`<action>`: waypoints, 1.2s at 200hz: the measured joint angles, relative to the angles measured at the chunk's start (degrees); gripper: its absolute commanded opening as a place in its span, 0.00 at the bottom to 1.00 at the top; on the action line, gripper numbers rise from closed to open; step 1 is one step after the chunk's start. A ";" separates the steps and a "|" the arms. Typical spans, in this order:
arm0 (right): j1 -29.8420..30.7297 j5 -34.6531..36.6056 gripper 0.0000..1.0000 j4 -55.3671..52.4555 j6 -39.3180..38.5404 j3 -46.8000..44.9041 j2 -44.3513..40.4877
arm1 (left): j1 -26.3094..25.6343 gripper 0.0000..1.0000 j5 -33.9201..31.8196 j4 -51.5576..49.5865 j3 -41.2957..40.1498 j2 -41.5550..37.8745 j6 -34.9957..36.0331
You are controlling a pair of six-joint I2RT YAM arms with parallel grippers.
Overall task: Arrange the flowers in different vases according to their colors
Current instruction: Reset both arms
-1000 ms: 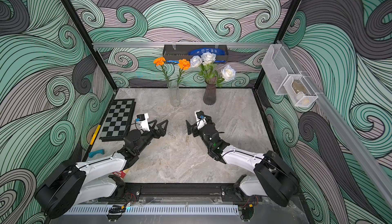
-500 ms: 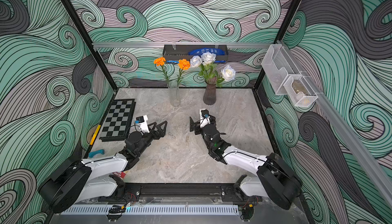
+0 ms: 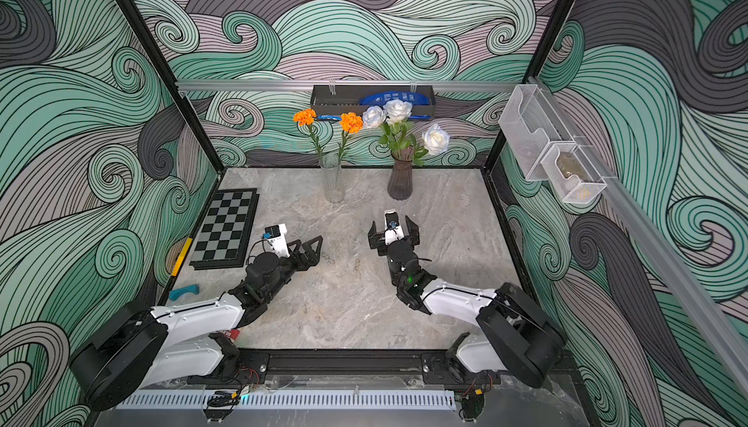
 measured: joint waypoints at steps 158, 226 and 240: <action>-18.25 6.27 1.00 44.06 -25.09 -20.81 7.37 | -1.01 0.99 -3.91 -2.34 0.00 -1.60 0.11; -28.17 -4.13 1.00 43.69 -10.78 -22.82 11.08 | -1.03 0.99 -9.20 -2.21 0.09 -5.40 11.37; -33.09 -8.48 1.00 42.80 -6.56 -23.06 8.74 | -1.05 0.99 -12.68 -1.66 0.09 -7.85 15.74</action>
